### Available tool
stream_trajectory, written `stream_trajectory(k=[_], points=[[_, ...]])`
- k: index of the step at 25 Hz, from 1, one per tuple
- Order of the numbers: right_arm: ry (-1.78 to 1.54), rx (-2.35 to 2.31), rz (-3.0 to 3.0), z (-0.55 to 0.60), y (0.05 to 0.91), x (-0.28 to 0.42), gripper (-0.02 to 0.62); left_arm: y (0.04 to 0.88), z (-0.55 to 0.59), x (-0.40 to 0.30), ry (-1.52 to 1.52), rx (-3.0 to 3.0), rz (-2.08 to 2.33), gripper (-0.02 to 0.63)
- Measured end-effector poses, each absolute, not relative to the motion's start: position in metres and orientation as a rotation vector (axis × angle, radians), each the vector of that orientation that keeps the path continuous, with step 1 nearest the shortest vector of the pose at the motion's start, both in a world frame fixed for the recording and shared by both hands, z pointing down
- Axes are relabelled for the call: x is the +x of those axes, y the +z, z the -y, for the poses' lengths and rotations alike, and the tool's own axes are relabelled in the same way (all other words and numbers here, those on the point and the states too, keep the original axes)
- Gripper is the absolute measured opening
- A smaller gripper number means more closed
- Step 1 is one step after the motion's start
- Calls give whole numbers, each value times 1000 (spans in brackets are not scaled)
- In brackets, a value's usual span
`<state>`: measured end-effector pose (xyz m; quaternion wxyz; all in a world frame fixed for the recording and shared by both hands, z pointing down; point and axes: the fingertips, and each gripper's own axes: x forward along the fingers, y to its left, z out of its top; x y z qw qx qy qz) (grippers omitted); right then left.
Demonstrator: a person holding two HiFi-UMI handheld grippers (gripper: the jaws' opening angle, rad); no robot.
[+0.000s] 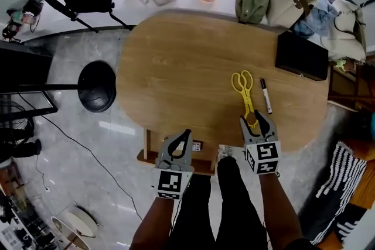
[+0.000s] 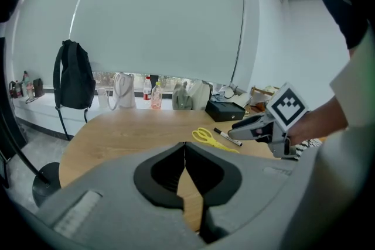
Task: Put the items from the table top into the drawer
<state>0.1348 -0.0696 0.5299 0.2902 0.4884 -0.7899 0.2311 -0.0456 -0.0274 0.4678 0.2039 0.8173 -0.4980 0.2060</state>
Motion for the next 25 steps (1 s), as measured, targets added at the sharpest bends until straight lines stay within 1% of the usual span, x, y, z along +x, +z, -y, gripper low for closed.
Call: stream_trajectory(k=[4,15,21,25], points=[[683,1253,2012,82,567,149,212,473,32,-38,598,2279,1377,18],[753,1104,1853,106,622,156,212,472,45,-38,590,2235,1479,18],[780,1079,1799,105,634,158,206,476,48,-40,607,2231,1475,18],[776,1091,1779,105,637,158,172,478,49,-37,607,2232,1468,18]])
